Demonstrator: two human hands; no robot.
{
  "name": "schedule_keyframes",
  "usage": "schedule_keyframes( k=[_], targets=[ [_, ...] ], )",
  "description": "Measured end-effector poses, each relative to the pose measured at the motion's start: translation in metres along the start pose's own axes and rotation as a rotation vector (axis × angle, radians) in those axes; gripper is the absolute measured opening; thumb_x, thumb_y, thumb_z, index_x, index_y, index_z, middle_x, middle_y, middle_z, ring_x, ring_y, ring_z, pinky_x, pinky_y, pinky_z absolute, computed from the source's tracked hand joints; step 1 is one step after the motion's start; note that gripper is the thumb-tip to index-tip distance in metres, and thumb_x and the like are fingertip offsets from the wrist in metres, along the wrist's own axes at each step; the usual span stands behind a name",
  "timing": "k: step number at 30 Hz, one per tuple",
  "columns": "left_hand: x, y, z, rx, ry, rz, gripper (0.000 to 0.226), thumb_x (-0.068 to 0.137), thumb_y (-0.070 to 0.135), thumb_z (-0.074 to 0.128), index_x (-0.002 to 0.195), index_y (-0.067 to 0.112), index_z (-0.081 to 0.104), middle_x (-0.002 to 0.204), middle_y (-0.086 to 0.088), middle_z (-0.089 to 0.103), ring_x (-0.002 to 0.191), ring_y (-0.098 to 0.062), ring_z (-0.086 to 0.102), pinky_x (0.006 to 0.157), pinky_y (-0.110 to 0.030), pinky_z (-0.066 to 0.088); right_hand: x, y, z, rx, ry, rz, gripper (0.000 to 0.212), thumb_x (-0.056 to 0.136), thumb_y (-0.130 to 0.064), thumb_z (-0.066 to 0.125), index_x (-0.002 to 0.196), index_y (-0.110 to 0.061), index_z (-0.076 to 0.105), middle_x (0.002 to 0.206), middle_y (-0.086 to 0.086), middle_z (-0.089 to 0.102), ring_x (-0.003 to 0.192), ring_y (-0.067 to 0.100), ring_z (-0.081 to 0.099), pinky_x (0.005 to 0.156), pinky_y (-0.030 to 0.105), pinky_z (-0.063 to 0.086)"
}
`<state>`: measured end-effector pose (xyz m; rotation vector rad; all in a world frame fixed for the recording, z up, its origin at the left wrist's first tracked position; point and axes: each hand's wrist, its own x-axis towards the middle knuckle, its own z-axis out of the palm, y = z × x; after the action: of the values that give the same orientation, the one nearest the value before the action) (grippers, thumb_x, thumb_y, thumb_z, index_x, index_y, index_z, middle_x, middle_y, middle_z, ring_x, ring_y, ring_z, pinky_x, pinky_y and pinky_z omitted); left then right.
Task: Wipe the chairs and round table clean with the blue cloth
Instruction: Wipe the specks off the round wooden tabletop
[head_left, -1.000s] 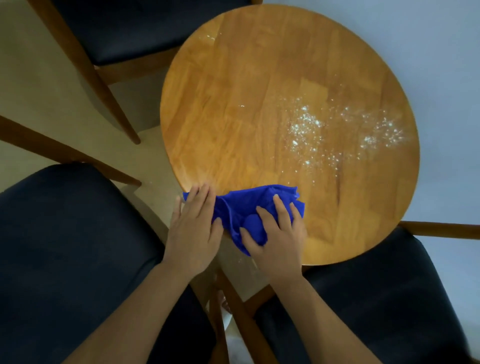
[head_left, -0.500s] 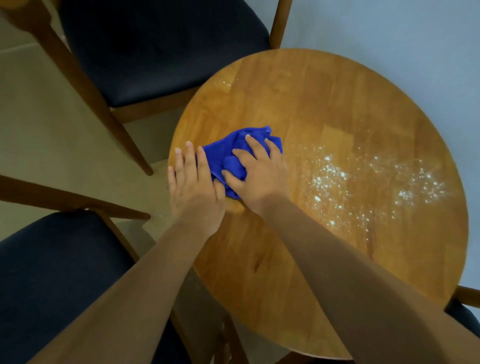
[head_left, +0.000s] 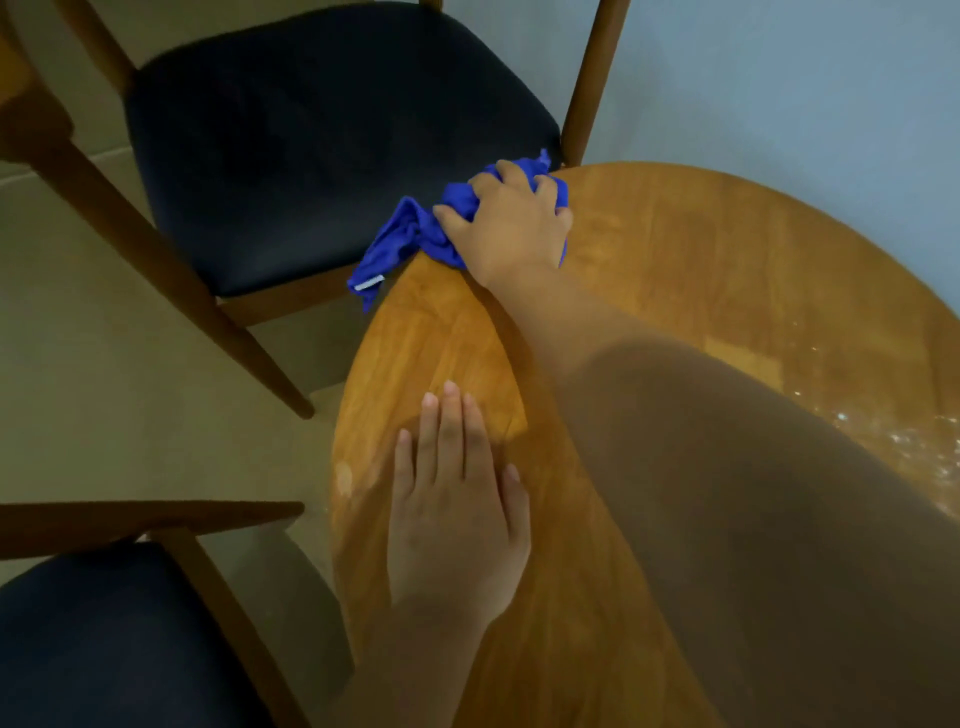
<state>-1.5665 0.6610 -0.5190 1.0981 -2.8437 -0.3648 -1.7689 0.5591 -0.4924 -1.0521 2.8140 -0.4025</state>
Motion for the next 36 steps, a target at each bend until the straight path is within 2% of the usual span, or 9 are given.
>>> schedule_keyframes(
  k=[4, 9, 14, 19, 23, 26, 29, 33, 36],
  targets=[
    [0.004, -0.004, 0.001, -0.01, -0.012, -0.001, 0.06, 0.09, 0.04, 0.032, 0.136, 0.002, 0.041, 0.141, -0.014, 0.045, 0.131, -0.029, 0.041, 0.108, -0.038, 0.015, 0.013, -0.002, 0.002, 0.029, 0.02, 0.07, 0.052, 0.09, -0.055, 0.042, 0.134, -0.027, 0.044, 0.15, 0.0, 0.03, 0.135, 0.031, 0.024, 0.108, 0.052, 0.025],
    [0.004, -0.004, 0.0, 0.005, -0.045, 0.025, 0.06, 0.091, 0.04, 0.028, 0.138, 0.004, 0.038, 0.144, -0.013, 0.042, 0.134, -0.028, 0.037, 0.114, -0.041, 0.019, -0.008, 0.004, 0.0, 0.069, 0.039, 0.054, 0.046, 0.091, -0.046, 0.046, 0.131, -0.024, 0.047, 0.147, 0.0, 0.034, 0.133, 0.031, 0.027, 0.107, 0.05, 0.029],
    [0.006, -0.003, -0.01, -0.132, -0.025, 0.053, 0.07, 0.086, 0.045, 0.001, 0.147, 0.012, 0.013, 0.156, -0.004, 0.014, 0.144, -0.016, 0.004, 0.112, -0.031, -0.005, -0.045, 0.013, -0.006, 0.066, 0.017, 0.055, 0.047, 0.09, -0.046, 0.048, 0.132, -0.024, 0.046, 0.151, -0.002, 0.029, 0.137, 0.029, 0.022, 0.108, 0.048, 0.027],
    [-0.003, -0.006, -0.016, -0.427, 0.107, 0.069, 0.064, 0.086, 0.039, 0.021, 0.14, 0.009, 0.038, 0.146, -0.005, 0.038, 0.141, -0.017, 0.02, 0.113, -0.028, -0.001, -0.112, 0.032, -0.011, 0.116, 0.009, 0.09, 0.046, 0.089, -0.044, 0.049, 0.13, -0.024, 0.05, 0.153, -0.005, 0.027, 0.139, 0.028, 0.017, 0.109, 0.048, 0.024],
    [-0.005, -0.004, -0.019, -0.303, 0.07, 0.18, 0.05, 0.089, 0.024, 0.038, 0.134, 0.005, 0.046, 0.139, -0.01, 0.047, 0.138, -0.024, 0.029, 0.113, -0.033, 0.003, -0.179, 0.043, -0.014, 0.132, -0.01, 0.096, 0.041, 0.089, -0.045, 0.05, 0.124, -0.025, 0.055, 0.153, -0.005, 0.027, 0.14, 0.028, 0.015, 0.109, 0.047, 0.022],
    [-0.029, 0.002, -0.02, -0.18, 0.041, 0.311, 0.051, 0.084, 0.024, 0.036, 0.127, 0.001, 0.053, 0.129, -0.013, 0.056, 0.13, -0.03, 0.042, 0.113, -0.037, 0.013, -0.226, 0.052, -0.016, 0.123, -0.023, 0.124, 0.041, 0.09, -0.047, 0.048, 0.125, -0.027, 0.054, 0.153, -0.006, 0.026, 0.141, 0.027, 0.013, 0.111, 0.045, 0.02],
    [-0.076, 0.008, -0.019, -0.204, -0.002, 0.352, 0.05, 0.081, 0.022, 0.038, 0.124, 0.001, 0.055, 0.126, -0.013, 0.059, 0.124, -0.03, 0.049, 0.111, -0.04, 0.02, -0.275, 0.059, -0.017, 0.128, -0.099, 0.183, 0.044, 0.089, -0.046, 0.049, 0.128, -0.027, 0.052, 0.154, -0.007, 0.025, 0.142, 0.026, 0.012, 0.113, 0.044, 0.018],
    [-0.135, 0.011, -0.02, -0.253, -0.101, 0.36, 0.05, 0.081, 0.022, 0.038, 0.126, 0.003, 0.051, 0.128, -0.012, 0.057, 0.124, -0.028, 0.049, 0.107, -0.042, 0.024, -0.34, 0.066, -0.02, 0.092, 0.065, 0.118, 0.044, 0.078, -0.048, 0.049, 0.105, -0.021, 0.07, 0.132, 0.004, 0.056, 0.123, 0.039, 0.047, 0.094, 0.052, 0.043],
    [-0.176, 0.009, -0.017, -0.296, -0.134, 0.386, 0.046, 0.083, 0.024, 0.039, 0.124, 0.005, 0.049, 0.126, -0.012, 0.057, 0.124, -0.026, 0.049, 0.107, -0.045, 0.029, -0.376, 0.078, -0.023, 0.049, -0.047, 0.024, 0.051, 0.077, -0.053, 0.042, 0.109, -0.023, 0.068, 0.135, 0.004, 0.054, 0.126, 0.039, 0.045, 0.096, 0.053, 0.042]
  ],
)
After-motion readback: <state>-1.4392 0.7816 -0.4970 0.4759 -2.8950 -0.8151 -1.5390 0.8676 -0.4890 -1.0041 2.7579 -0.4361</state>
